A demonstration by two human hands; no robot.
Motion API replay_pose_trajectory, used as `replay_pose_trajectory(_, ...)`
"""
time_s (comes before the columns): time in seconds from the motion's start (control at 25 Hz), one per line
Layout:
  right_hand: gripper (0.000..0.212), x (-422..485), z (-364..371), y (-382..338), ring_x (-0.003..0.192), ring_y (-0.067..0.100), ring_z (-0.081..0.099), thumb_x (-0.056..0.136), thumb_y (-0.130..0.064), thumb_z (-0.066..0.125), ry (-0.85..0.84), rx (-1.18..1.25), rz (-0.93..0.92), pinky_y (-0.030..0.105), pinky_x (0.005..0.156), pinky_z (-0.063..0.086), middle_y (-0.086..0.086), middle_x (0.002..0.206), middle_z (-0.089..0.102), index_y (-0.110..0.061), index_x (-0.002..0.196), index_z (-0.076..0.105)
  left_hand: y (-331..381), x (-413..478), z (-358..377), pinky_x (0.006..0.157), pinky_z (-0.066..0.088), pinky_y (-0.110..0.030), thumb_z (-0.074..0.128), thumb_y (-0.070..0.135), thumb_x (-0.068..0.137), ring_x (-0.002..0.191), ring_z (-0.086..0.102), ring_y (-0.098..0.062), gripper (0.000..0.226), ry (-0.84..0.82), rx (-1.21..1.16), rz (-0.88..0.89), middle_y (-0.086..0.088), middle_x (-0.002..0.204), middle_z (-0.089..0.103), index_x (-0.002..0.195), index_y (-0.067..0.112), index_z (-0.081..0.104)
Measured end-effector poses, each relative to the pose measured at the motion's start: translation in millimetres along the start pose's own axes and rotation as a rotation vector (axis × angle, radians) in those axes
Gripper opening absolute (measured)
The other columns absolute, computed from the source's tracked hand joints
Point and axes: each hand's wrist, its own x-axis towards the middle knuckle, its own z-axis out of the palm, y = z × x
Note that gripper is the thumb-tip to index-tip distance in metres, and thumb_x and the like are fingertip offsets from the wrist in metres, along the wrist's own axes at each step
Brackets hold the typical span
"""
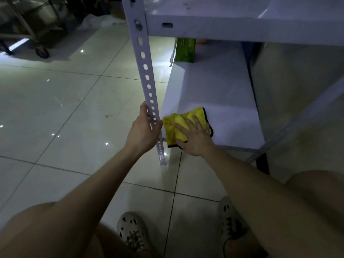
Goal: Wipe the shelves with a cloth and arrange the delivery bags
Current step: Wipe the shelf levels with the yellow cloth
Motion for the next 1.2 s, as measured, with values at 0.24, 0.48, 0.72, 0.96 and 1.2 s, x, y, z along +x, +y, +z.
replay_pose_trajectory(0.24,0.066,-37,-26,32,0.157,0.034,0.023,0.098,-0.050,0.063,0.001,-0.020,0.098,0.051,0.116,0.040,-0.002,0.167,0.034,-0.043,0.160,0.040,-14,4,-11,0.090,0.053,-0.031,0.068,0.030,0.105,0.128,0.070,-0.020,0.062,-0.037,0.023,0.035,0.012,0.143,0.065,0.160,0.028,0.039)
replay_pose_trajectory(0.48,0.033,-95,-111,16,0.084,-0.007,0.070,0.092,-0.005,0.070,-0.010,0.646,0.076,0.003,0.070,0.046,-0.018,0.111,0.076,-0.035,0.101,0.081,11,-10,-33,0.099,0.057,-0.038,0.072,0.032,0.103,0.130,0.069,-0.027,0.060,-0.025,0.069,0.016,-0.006,0.151,0.065,0.156,0.016,0.048)
replay_pose_trajectory(0.72,0.047,-186,-244,-20,0.113,0.006,0.062,0.087,-0.011,0.080,0.393,0.577,-0.174,0.013,0.098,0.043,-0.013,0.120,0.068,-0.035,0.127,0.076,75,15,-99,0.092,0.053,-0.035,0.060,0.016,0.106,0.108,0.068,-0.018,0.036,0.215,0.103,0.135,-0.003,0.138,0.071,0.142,0.018,0.063)
replay_pose_trajectory(0.96,0.049,-180,-415,-30,0.118,0.011,0.060,0.089,-0.033,0.071,0.978,0.398,-0.225,0.017,0.099,0.043,-0.006,0.131,0.065,-0.038,0.138,0.069,169,42,-158,0.078,0.055,-0.028,0.042,0.057,0.112,0.099,0.068,0.000,0.037,0.373,-0.145,0.285,0.011,0.120,0.067,0.133,0.030,0.056)
replay_pose_trajectory(1.2,0.051,-86,-377,-22,0.162,0.031,0.015,0.113,-0.054,0.022,0.176,-0.022,0.028,0.054,0.129,0.014,0.006,0.176,0.022,-0.048,0.163,0.032,234,68,-191,0.087,0.054,-0.041,0.040,0.065,0.109,0.106,0.068,-0.016,0.055,0.456,-0.173,0.438,0.007,0.123,0.068,0.147,0.025,0.045)
